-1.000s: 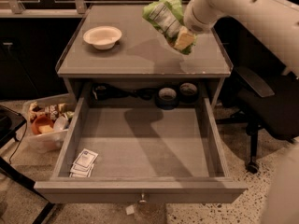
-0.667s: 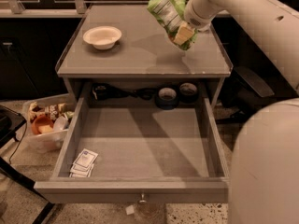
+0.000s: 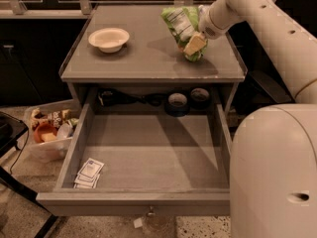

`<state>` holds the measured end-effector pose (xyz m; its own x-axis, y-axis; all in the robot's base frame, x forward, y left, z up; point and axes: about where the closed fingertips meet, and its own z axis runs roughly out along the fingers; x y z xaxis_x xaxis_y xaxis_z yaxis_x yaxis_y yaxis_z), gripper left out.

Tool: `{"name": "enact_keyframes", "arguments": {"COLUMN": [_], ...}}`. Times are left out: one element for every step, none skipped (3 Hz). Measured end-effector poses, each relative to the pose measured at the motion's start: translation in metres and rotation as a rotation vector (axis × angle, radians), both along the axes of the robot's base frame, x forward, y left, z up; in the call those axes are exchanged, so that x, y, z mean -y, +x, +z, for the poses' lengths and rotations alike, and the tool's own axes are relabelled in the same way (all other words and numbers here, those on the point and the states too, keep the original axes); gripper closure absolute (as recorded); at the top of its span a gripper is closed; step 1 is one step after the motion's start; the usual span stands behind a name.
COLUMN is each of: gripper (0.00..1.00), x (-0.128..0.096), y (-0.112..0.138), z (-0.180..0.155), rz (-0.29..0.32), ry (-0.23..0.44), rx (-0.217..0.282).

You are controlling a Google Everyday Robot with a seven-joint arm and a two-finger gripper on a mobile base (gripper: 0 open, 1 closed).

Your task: Pick green rice chip bag from top drawer and place on counter

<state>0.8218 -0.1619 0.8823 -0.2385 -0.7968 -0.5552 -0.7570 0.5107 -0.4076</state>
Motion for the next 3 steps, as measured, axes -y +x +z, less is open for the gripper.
{"name": "enact_keyframes", "arguments": {"gripper": [0.11, 0.00, 0.00], "x": [-0.018, -0.037, -0.039], "y": [-0.009, -0.024, -0.024], "z": [-0.004, 0.001, 0.000], "rz": [0.124, 0.243, 0.259], "ry": [0.032, 0.038, 0.032], "rx": [0.003, 0.027, 0.032]}}
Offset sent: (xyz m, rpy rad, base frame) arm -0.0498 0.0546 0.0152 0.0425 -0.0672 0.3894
